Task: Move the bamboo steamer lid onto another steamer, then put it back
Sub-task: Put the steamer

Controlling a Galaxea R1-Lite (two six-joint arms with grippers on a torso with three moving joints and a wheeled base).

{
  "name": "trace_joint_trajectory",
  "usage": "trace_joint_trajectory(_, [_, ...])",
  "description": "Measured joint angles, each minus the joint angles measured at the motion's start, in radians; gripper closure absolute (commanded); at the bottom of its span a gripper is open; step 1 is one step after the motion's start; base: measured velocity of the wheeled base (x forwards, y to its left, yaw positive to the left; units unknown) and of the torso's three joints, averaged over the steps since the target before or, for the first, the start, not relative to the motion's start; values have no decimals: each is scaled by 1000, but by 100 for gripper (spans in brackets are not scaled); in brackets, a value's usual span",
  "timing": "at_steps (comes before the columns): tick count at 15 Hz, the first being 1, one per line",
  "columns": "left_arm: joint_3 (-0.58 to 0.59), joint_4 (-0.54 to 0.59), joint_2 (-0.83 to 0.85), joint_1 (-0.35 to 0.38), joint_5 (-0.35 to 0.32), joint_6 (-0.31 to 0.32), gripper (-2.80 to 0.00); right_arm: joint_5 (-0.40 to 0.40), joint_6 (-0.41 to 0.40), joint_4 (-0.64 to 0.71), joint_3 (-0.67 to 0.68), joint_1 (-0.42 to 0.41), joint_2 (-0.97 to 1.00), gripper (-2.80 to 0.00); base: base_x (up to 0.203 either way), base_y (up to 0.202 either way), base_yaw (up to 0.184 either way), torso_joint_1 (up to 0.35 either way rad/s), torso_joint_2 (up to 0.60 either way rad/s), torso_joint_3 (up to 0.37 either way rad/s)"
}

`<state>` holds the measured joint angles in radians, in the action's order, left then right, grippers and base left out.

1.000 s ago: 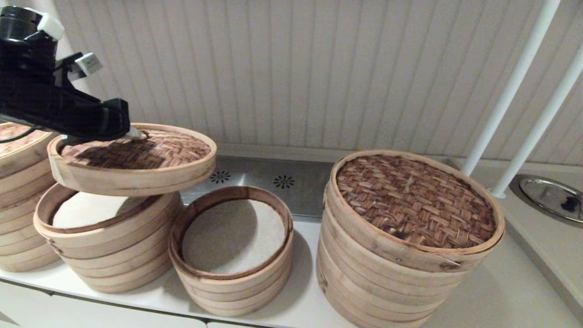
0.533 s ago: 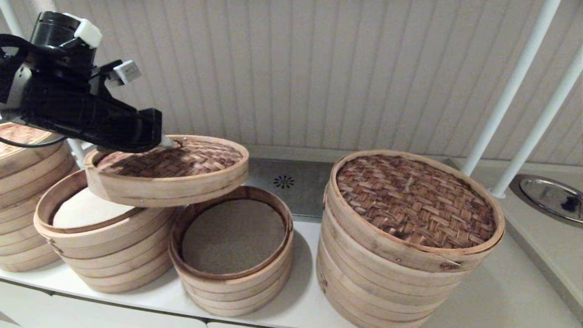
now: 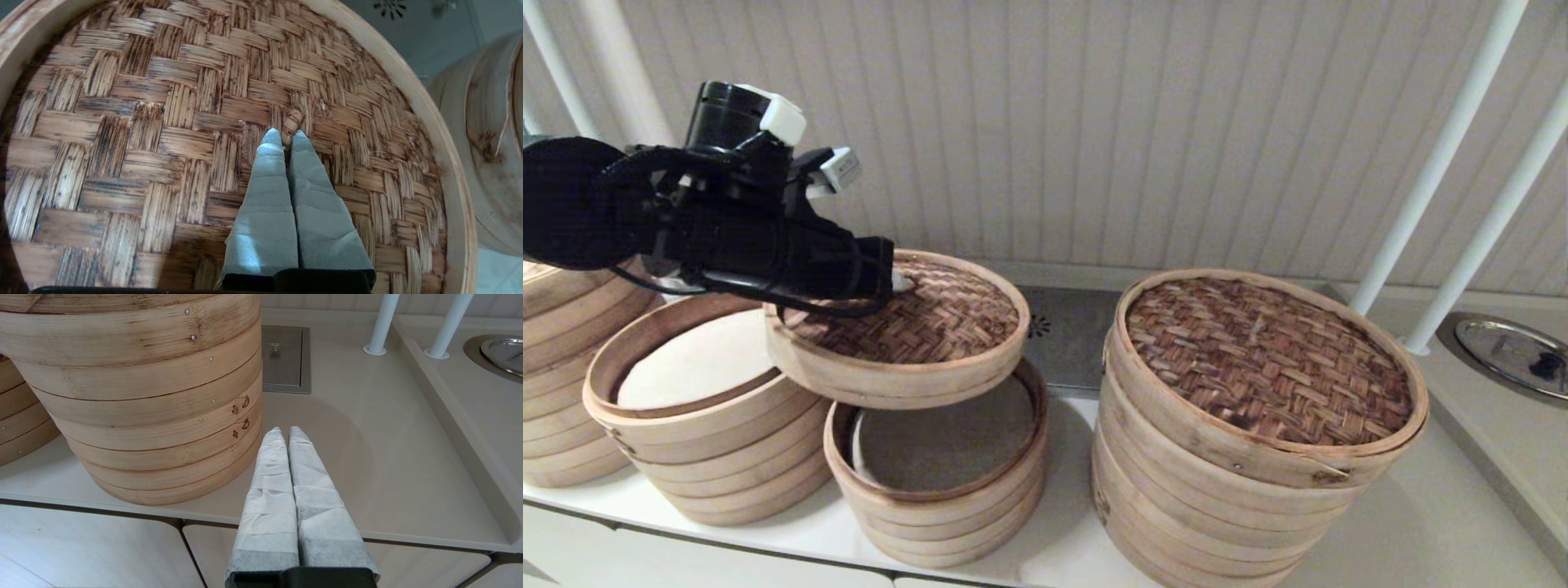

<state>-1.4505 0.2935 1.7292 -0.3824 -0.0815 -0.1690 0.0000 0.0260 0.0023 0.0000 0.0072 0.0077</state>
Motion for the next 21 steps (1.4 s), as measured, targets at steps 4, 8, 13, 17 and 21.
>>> trace_joint_trajectory(4, [94,-115,22,-32,3,-1,0,0,0,0,-1,0,0,0,0,0,0,0,0,0])
trace_joint_trajectory(8, [191,-256,34,-37,4,-1,0,0,0,0,0,0,0,0,0,0,0,0,0,0])
trace_joint_trajectory(13, [250,-384,78,-50,38,-1,0,0,0,0,0,0,0,0,0,0,0,0,0,0])
trace_joint_trajectory(17, [272,-453,111,-69,48,-1,0,0,0,0,0,0,0,0,0,0,0,0,0,0])
trace_joint_trajectory(21, [306,-483,122,-89,54,-6,0,0,0,0,0,0,0,0,0,0,0,0,0,0])
